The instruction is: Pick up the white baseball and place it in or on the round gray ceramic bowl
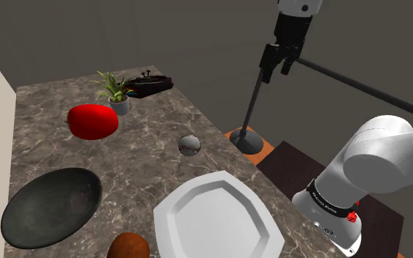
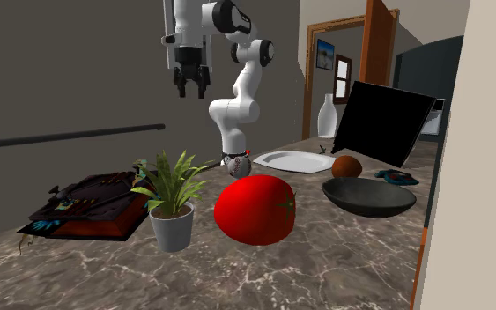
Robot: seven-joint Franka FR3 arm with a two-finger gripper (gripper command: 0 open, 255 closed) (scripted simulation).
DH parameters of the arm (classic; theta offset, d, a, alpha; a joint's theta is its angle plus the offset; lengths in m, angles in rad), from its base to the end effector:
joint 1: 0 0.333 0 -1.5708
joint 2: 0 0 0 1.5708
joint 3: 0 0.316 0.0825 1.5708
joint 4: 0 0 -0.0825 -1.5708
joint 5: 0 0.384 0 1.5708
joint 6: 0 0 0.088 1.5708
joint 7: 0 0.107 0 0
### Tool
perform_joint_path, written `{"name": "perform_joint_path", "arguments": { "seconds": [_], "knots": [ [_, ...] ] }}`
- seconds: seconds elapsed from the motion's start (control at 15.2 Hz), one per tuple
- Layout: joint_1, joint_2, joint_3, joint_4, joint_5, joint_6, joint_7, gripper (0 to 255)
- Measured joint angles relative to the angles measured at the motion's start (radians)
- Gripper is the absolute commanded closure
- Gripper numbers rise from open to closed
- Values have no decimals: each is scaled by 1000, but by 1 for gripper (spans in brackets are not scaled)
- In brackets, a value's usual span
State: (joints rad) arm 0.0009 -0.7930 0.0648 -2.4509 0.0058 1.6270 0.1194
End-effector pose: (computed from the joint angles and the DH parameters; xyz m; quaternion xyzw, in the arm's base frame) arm 0.3065 0.0250 0.5521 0.9990 -0.0371 -0.0142 0.0214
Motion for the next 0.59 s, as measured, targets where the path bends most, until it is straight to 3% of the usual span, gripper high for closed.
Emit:
{"name": "perform_joint_path", "arguments": {
  "seconds": [0.2, 0.59],
  "knots": [
    [7, 21, 20, -10, 16, 30, 23, 0],
    [45, 127, 129, -36, 93, 161, 147, 0]
  ]
}}
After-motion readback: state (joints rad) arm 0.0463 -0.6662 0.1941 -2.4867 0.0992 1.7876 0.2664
